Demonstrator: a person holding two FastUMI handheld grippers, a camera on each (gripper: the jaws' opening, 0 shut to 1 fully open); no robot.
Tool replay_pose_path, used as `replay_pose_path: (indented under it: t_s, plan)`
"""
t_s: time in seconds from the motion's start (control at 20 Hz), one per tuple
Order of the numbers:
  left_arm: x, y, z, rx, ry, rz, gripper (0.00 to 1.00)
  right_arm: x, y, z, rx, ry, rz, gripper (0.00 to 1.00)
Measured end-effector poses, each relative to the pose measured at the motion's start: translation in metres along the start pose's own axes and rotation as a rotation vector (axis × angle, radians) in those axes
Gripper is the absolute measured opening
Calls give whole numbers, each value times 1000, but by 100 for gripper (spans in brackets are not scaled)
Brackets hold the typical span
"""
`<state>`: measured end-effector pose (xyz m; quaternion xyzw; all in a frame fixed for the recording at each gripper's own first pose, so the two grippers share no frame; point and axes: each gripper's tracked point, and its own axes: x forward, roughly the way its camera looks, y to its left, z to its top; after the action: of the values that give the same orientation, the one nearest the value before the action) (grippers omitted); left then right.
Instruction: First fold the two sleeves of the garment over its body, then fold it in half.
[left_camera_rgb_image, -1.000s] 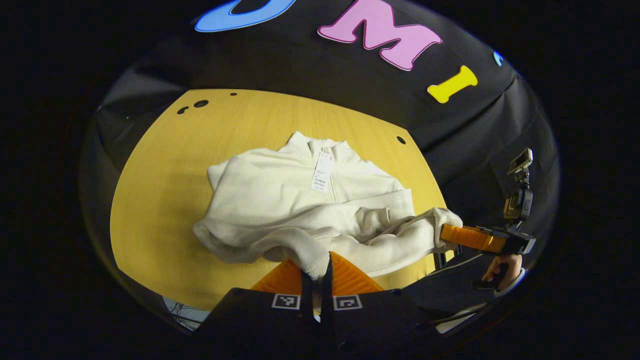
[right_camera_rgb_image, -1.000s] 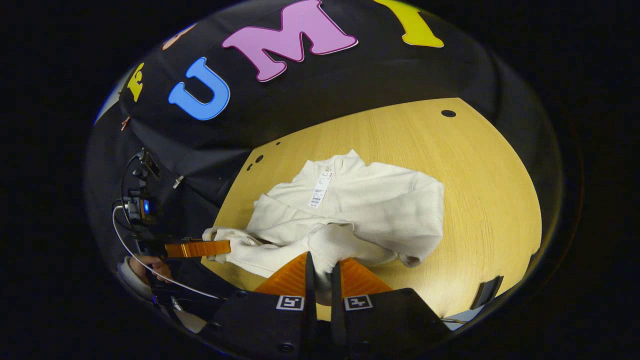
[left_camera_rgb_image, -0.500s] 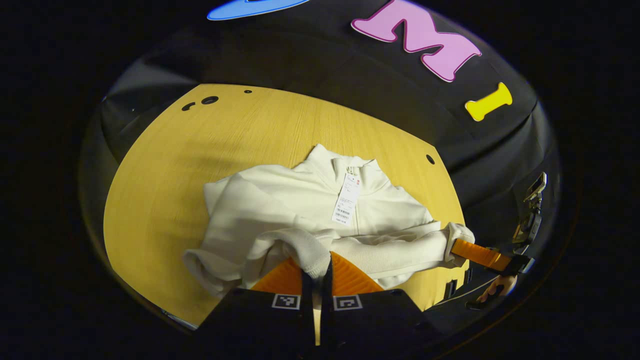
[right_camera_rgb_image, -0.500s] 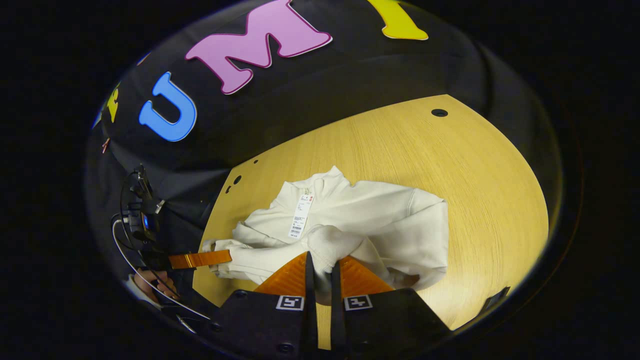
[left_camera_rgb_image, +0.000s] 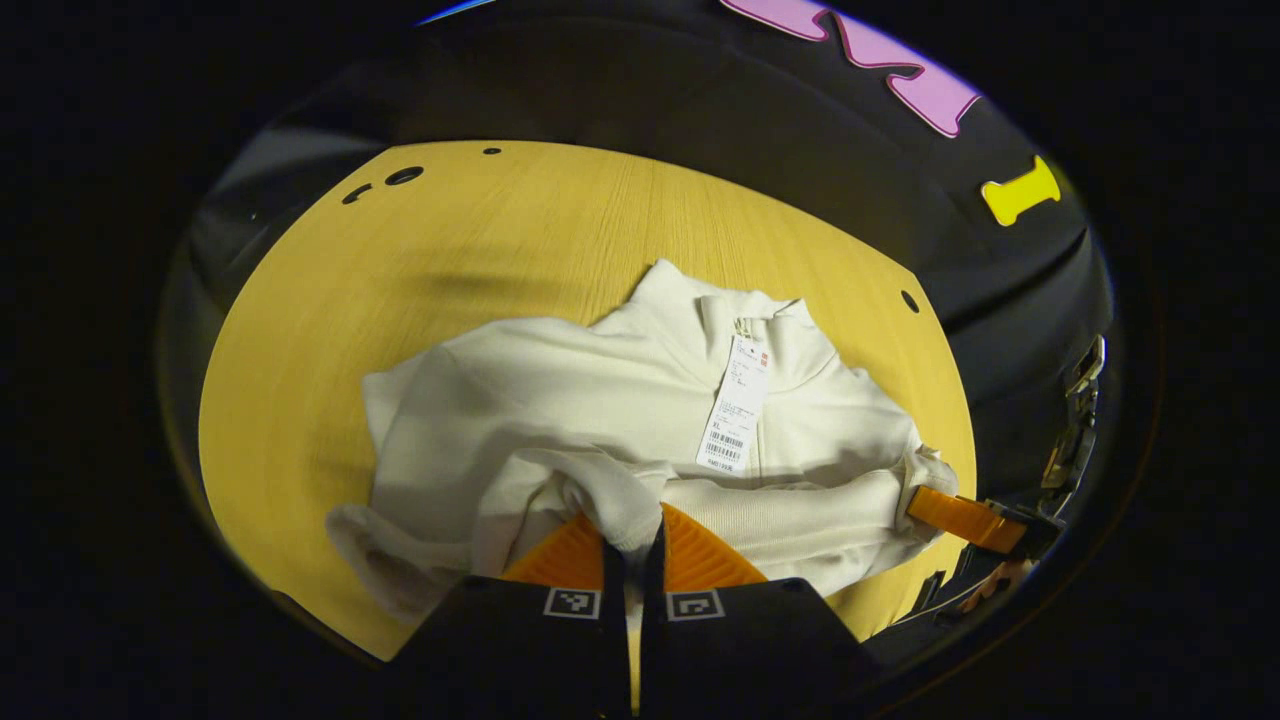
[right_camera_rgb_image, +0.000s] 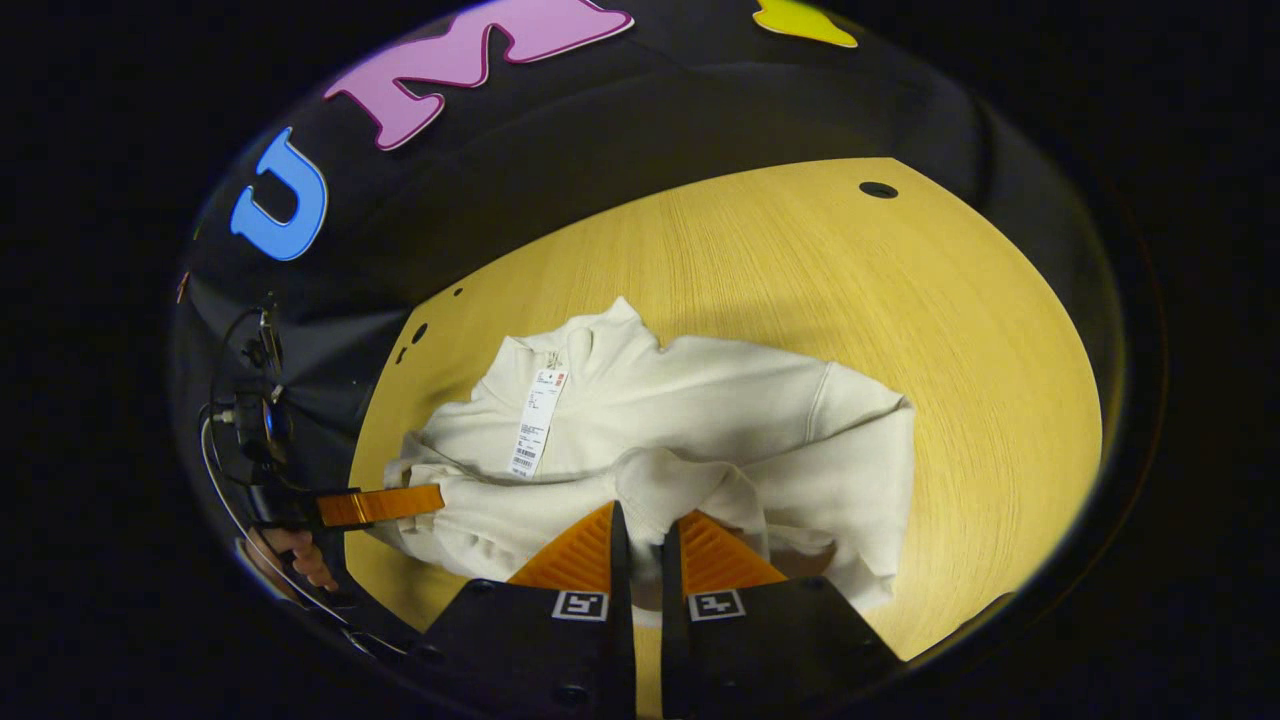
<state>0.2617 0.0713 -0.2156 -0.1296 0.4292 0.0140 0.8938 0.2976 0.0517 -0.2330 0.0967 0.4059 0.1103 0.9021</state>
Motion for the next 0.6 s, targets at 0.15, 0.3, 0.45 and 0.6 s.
replay_pose_path:
  t_s: [0.15, 0.3, 0.45, 0.6]
  plan:
    - [9, 1, -2, -7, 12, 10, 10, 10, -6, -4, 9, 29, 5, 14]
    - [18, 2, -5, -35, 29, -6, 10, 26, -10, -16, -14, 81, -2, 15]
    - [19, 3, -4, -27, 30, -51, 10, 31, -10, -16, -40, 77, -3, 17]
    - [21, 3, -4, -13, 17, -58, 10, 33, -9, -15, -67, 58, -13, 20]
